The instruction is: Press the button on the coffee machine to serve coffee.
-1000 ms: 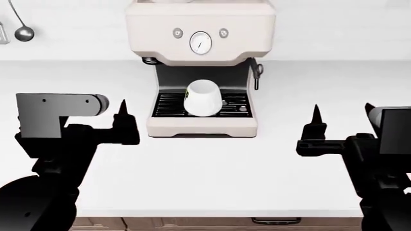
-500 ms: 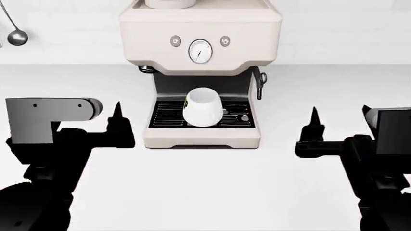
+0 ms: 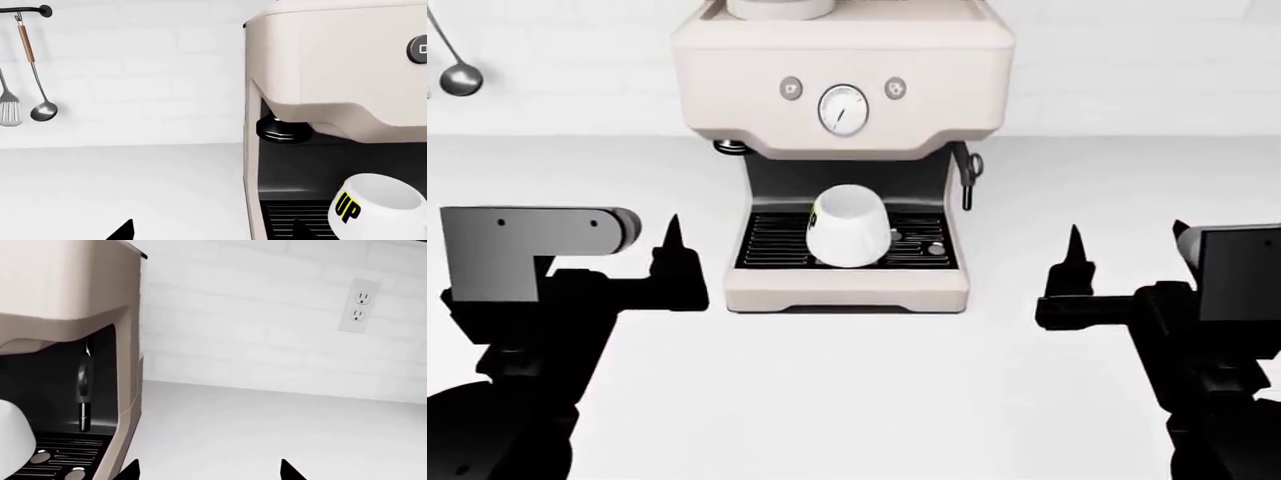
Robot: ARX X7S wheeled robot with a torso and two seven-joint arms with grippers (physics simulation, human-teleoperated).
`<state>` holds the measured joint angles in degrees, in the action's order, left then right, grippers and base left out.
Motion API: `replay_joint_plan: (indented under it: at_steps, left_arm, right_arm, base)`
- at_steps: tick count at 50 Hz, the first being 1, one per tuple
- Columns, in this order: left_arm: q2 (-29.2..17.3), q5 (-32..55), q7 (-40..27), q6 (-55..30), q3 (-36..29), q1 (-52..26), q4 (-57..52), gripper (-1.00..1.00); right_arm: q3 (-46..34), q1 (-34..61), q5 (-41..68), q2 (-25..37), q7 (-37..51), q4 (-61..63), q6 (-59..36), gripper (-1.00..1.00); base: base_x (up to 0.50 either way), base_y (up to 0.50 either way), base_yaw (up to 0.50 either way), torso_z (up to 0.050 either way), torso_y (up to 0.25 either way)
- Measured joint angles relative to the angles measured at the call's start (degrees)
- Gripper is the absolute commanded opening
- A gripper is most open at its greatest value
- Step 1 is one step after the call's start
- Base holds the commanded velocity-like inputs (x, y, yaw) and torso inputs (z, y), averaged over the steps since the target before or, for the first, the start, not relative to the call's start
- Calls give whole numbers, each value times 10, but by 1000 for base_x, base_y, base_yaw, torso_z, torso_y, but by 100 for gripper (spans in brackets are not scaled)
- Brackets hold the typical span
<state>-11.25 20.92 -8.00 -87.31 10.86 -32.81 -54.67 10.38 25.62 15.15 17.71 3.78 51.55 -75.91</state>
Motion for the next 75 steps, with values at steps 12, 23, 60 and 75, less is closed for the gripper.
replay_joint_plan:
  at_steps: [12,23,60,75]
  left_arm:
    - [-1,5,-8,9,-4,6,5,100]
    - [-14,88,-58,-18,4,-24,-8,100]
    - [-117,805,-627,43,-115,-288,107,100]
    - [-101,844,-661,57,-191,-322,145,100]
  right_arm:
    - [2,-9,2,0,1,-3,10,100]
    - [9,-16,6,-5,2,-10,15,100]
    - [13,-30,14,-11,8,-32,35,100]
    - [12,-40,15,-13,11,-41,48,100]
  base:
    - [81,0,0,0,0]
    - [0,0,0,0,0]
    - [0,0,0,0,0]
    - [0,0,0,0,0]
